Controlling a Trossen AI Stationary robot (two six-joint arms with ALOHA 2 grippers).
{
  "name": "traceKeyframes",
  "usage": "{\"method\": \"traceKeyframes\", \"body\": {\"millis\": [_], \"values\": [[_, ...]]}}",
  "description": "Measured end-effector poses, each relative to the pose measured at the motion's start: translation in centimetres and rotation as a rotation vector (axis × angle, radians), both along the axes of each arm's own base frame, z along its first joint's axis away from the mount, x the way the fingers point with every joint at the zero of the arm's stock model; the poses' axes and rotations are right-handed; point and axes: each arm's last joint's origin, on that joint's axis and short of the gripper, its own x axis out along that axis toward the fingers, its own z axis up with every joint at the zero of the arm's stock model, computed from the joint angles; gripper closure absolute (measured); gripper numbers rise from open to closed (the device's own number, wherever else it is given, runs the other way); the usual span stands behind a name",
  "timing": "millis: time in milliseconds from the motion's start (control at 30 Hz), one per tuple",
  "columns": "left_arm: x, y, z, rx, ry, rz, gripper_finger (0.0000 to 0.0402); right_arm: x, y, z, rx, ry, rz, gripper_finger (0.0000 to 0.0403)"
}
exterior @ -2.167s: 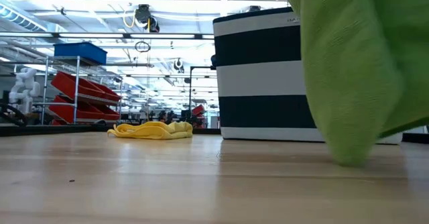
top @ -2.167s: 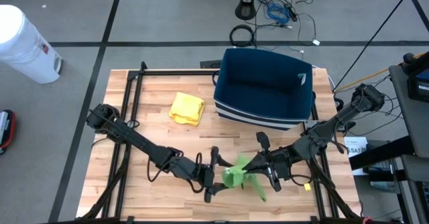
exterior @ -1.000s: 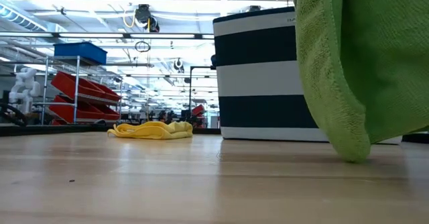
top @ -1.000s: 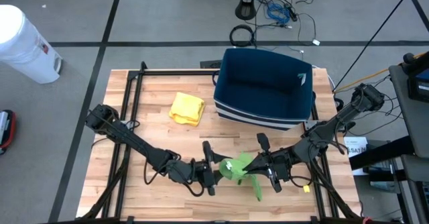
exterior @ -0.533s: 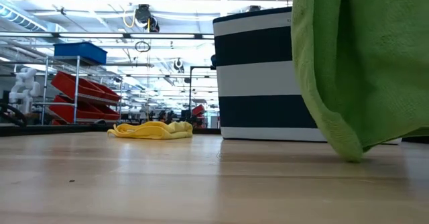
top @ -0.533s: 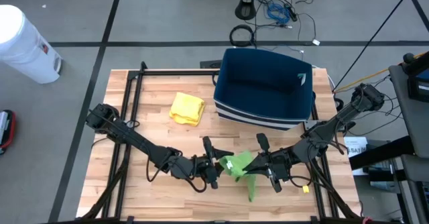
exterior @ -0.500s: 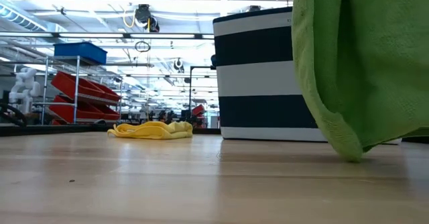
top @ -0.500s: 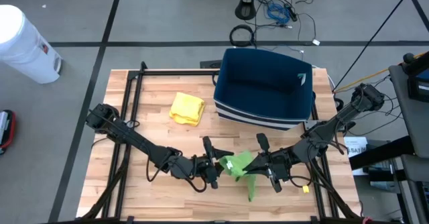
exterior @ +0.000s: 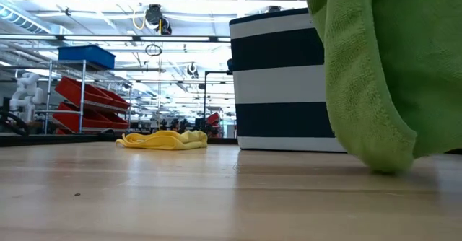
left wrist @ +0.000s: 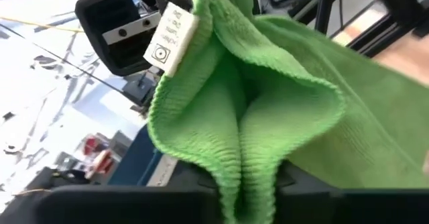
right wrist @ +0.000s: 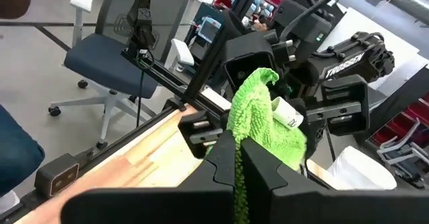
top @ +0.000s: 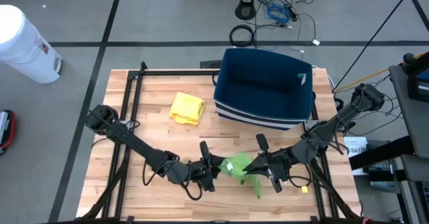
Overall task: Fold towel
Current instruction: Fold the green towel
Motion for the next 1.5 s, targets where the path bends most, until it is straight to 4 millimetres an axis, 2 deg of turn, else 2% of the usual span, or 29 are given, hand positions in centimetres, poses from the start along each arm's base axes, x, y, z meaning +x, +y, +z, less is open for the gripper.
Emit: {"method": "traceKeyframes", "body": {"millis": [67, 133, 400, 567, 900, 1067, 1233, 1367, 1500], "values": [[-0.2, -0.3, 0.0, 0.026, 0.004, 0.004, 0.0389, 0.0, 0.1, 0.1, 0.015, -0.009, 0.030, 0.0403], [-0.4, -0.7, 0.1, 0.045, -0.002, -0.007, 0.0395, 0.0, 0.2, 0.3, 0.040, -0.018, 0.079, 0.0403], [-2.7, -3.9, 1.7, 0.162, -0.104, -0.078, 0.0399, -0.3, 0.8, 0.9, 0.091, -0.061, 0.280, 0.0403], [-4.4, -6.1, 2.9, 0.229, -0.169, -0.119, 0.0400, -0.3, 0.8, 1.2, 0.105, -0.080, 0.323, 0.0402], [-5.6, -8.3, 4.3, 0.245, -0.153, -0.203, 0.0400, -0.4, 1.8, 1.4, 0.146, -0.127, 0.544, 0.0401], [-5.8, -8.5, 4.4, 0.248, -0.162, -0.233, 0.0401, -0.5, 2.0, 1.4, 0.144, -0.129, 0.516, 0.0402], [-4.8, -7.4, 4.3, 0.226, -0.144, -0.159, 0.0401, 0.1, 2.1, 0.2, 0.096, -0.069, 0.438, 0.0398], [-3.7, -6.1, 4.1, 0.213, -0.127, -0.111, 0.0401, 1.5, 3.0, -2.0, 0.038, -0.005, 0.363, 0.0358], [-2.9, -5.1, 4.0, 0.215, -0.109, -0.070, 0.0401, 2.7, 3.1, -3.9, -0.020, 0.059, 0.204, 0.0295]]}}
